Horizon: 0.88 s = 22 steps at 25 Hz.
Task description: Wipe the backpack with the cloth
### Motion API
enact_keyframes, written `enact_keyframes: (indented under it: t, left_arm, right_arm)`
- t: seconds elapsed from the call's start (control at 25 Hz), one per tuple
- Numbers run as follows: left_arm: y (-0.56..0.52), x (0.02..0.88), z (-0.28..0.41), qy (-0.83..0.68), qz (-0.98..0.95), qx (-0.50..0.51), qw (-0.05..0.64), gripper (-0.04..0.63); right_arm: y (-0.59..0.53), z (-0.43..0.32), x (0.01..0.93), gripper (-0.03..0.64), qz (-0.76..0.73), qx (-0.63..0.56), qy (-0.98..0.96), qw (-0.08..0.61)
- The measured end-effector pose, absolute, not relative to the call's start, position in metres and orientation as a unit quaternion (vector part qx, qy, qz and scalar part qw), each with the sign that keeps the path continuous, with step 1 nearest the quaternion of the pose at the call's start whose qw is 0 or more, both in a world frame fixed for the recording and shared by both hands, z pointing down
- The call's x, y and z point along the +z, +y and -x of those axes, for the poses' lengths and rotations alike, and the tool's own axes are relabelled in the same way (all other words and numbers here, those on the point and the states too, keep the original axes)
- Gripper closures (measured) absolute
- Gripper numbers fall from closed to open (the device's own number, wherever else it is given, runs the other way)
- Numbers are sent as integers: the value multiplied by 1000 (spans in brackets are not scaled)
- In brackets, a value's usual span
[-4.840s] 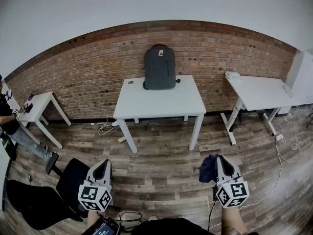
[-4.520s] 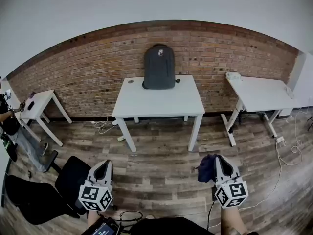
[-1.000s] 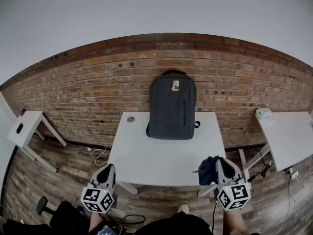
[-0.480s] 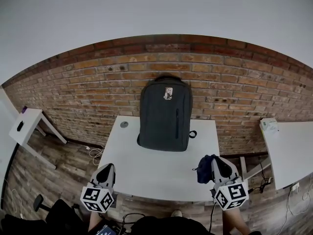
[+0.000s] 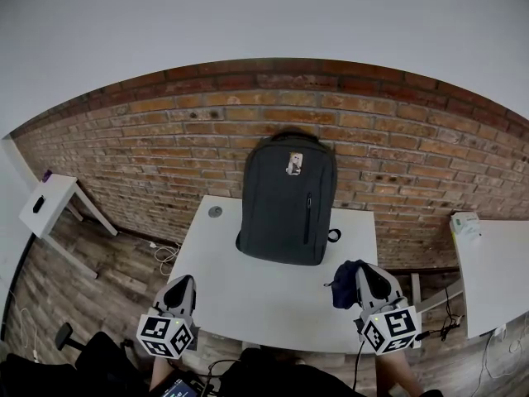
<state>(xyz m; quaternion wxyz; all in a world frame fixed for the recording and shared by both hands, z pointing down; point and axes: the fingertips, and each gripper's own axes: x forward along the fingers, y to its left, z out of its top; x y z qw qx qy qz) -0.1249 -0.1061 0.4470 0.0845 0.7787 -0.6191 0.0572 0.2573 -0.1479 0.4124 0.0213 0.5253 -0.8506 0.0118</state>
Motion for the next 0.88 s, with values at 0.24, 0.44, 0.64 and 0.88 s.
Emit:
enact_keyframes:
  t: [0.24,0.44,0.64,0.88]
  left_arm:
    - [-146,455,137,-605,-790,49,90,598]
    - [-191,448,144,-577,-812,40,84,598]
    - [-225,451,163,-557,-825,43,85,598]
    - [-253,462,191,-543,-832,48,99,598]
  right_arm:
    - [-169,-246,412,606,-544,9,-839,24]
    - [-191,-232,405,606,-564,2,-826,26]
    - [-214,-208,401,606,-580,1,-814,25]
    - [-237,-177,406,606,-590,0,-807,39]
